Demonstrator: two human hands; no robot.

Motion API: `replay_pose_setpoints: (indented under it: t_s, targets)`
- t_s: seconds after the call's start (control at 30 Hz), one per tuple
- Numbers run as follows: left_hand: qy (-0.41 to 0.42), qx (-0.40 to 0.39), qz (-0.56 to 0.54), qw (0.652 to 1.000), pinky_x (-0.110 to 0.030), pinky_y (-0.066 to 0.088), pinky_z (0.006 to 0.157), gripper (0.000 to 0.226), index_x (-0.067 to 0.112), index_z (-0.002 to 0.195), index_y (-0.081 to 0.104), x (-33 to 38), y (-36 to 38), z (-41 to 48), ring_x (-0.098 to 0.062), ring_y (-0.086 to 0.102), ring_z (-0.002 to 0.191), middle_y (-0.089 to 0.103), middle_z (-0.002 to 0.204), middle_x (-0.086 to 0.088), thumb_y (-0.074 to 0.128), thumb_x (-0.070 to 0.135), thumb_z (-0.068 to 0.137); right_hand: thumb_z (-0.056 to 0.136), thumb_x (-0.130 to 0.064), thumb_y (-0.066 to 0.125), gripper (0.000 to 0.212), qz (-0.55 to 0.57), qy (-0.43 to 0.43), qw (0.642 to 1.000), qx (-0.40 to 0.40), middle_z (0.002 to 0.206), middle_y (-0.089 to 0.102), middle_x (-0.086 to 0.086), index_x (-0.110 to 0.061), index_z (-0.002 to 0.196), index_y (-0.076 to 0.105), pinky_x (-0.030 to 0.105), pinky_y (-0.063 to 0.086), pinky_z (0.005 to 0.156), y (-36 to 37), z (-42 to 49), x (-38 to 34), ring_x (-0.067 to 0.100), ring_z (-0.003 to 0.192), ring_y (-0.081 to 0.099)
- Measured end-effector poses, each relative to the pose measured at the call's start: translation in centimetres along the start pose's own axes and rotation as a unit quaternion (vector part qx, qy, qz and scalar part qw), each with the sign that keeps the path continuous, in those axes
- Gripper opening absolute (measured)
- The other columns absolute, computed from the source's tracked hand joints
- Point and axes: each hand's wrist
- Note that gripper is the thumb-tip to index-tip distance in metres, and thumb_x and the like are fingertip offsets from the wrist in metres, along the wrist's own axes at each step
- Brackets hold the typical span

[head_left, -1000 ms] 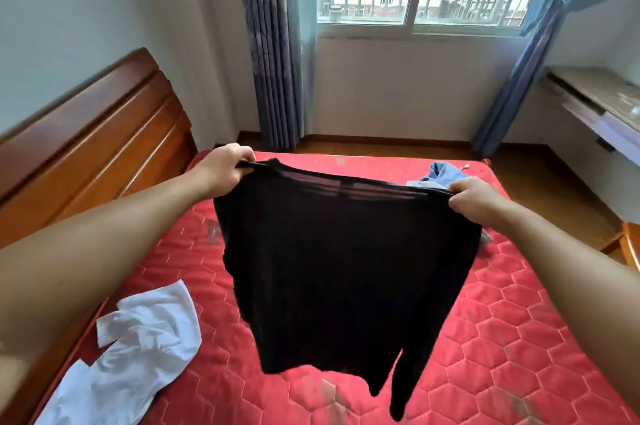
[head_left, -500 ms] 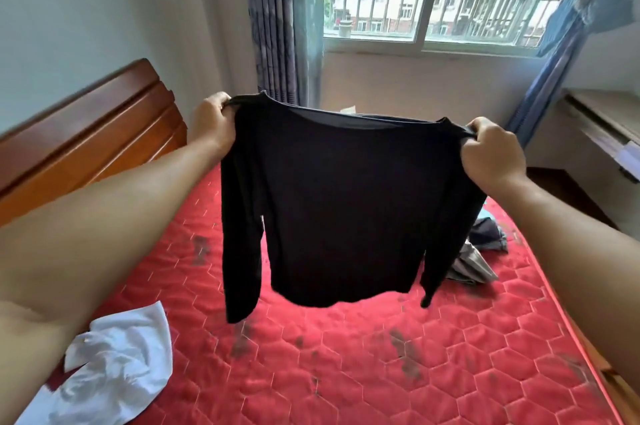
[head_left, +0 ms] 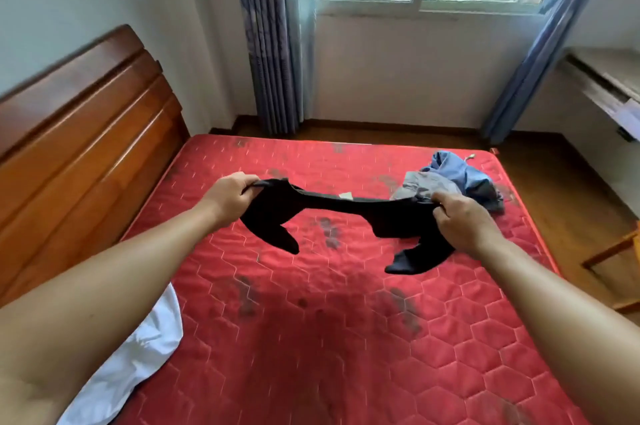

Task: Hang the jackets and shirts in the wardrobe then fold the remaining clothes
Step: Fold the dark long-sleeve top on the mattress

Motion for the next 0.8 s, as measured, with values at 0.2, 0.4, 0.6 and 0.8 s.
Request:
replay_pose_setpoints:
  t_s: [0.2, 0.4, 0.6, 0.8]
  targets:
    - [0.007, -0.14, 0.064, 0.988, -0.04, 0.047, 0.083, 0.014, 0.011, 0.102, 0.072, -7.2, 11.7, -8.1, -0.031, 0.06, 0.09, 0.055, 0.087, -0.008, 0.06, 0.01, 0.095, 0.089, -0.014, 0.055, 0.018, -0.065, -0.001, 0.992, -0.111, 0.098, 0.062, 0.01, -0.017, 0.106, 0.062, 0.044, 0.049, 0.082, 12.2, -8.8, 3.1, 0.035, 0.103, 0.061]
    - [0.041, -0.263, 0.107, 0.958, -0.037, 0.047, 0.089, 0.024, 0.014, 0.118, 0.072, -13.2, 23.5, -17.7, -0.033, 0.059, 0.105, 0.061, 0.104, -0.015, 0.062, 0.018, 0.097, 0.091, -0.014, 0.052, 0.024, -0.098, -0.002, 0.964, -0.246, 0.101, 0.056, 0.004, -0.022, 0.112, 0.061, 0.039, 0.049, 0.075, 24.6, -19.3, 5.8, 0.031, 0.103, 0.06]
    - [0.038, -0.385, 0.19, 0.902, -0.035, 0.043, 0.097, 0.031, 0.022, 0.125, 0.067, -18.0, 32.4, -26.0, -0.03, 0.051, 0.114, 0.056, 0.116, -0.01, 0.05, 0.035, 0.102, 0.091, -0.008, 0.047, 0.029, -0.105, -0.023, 0.928, -0.356, 0.089, 0.037, -0.002, -0.02, 0.113, 0.062, 0.036, 0.043, 0.074, 33.8, -27.0, 7.6, 0.032, 0.1, 0.062]
    - [-0.016, -0.466, 0.262, 0.845, -0.039, 0.049, 0.088, 0.031, 0.026, 0.125, 0.061, -20.0, 38.1, -32.1, -0.026, 0.046, 0.116, 0.047, 0.117, -0.005, 0.039, 0.035, 0.105, 0.093, -0.009, 0.044, 0.033, -0.164, -0.044, 0.872, -0.459, 0.096, 0.041, 0.0, -0.023, 0.119, 0.058, 0.04, 0.05, 0.081, 40.5, -32.4, 9.4, 0.029, 0.109, 0.058]
Point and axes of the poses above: each hand's wrist, its own z-axis towards the middle knuckle, its own y-axis out of the palm, x = y × z
